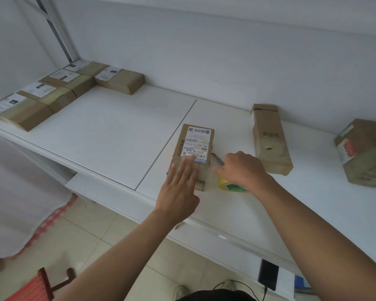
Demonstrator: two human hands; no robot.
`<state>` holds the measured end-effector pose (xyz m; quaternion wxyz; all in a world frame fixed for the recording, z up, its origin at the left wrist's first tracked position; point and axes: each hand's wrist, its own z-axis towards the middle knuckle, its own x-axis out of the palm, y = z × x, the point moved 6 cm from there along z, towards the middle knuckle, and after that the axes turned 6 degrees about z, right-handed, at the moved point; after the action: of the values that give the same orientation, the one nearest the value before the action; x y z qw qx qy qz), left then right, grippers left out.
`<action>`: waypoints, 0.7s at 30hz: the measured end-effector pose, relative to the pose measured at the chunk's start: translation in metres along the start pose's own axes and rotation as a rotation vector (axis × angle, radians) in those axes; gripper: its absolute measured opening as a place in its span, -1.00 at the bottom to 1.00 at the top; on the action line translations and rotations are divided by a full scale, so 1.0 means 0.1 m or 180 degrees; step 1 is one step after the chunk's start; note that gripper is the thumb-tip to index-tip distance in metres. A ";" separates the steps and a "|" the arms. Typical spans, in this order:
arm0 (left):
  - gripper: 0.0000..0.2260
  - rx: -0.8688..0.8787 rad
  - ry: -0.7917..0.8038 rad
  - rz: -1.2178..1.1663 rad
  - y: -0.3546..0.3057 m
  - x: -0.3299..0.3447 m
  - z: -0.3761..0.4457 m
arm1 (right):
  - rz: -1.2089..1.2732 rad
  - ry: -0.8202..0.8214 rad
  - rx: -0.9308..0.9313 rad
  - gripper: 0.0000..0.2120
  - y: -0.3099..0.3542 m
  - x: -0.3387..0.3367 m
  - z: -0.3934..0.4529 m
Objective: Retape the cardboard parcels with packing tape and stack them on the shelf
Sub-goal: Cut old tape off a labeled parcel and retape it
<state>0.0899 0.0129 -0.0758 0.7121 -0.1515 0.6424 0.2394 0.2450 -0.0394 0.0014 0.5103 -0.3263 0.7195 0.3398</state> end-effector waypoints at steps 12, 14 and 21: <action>-0.42 -0.0310 -0.0400 -0.0332 -0.04 -0.04 0.19 | 0.0046 -0.0030 -0.0022 -0.63 0.00 -0.06 0.01; -0.45 -0.0548 -0.0430 -0.0480 -0.04 0.00 0.22 | 0.0116 -0.0036 -0.0004 -0.63 0.00 -0.06 0.01; -0.48 -0.0815 -0.0779 -0.1120 0.10 -0.04 0.15 | 0.0224 -0.0086 -0.0136 -0.62 0.10 -0.18 0.01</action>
<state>0.0970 0.0280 -0.0694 0.7902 -0.3200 0.4796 0.2077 0.2420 -0.0304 0.0203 0.5006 -0.3070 0.7161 0.3773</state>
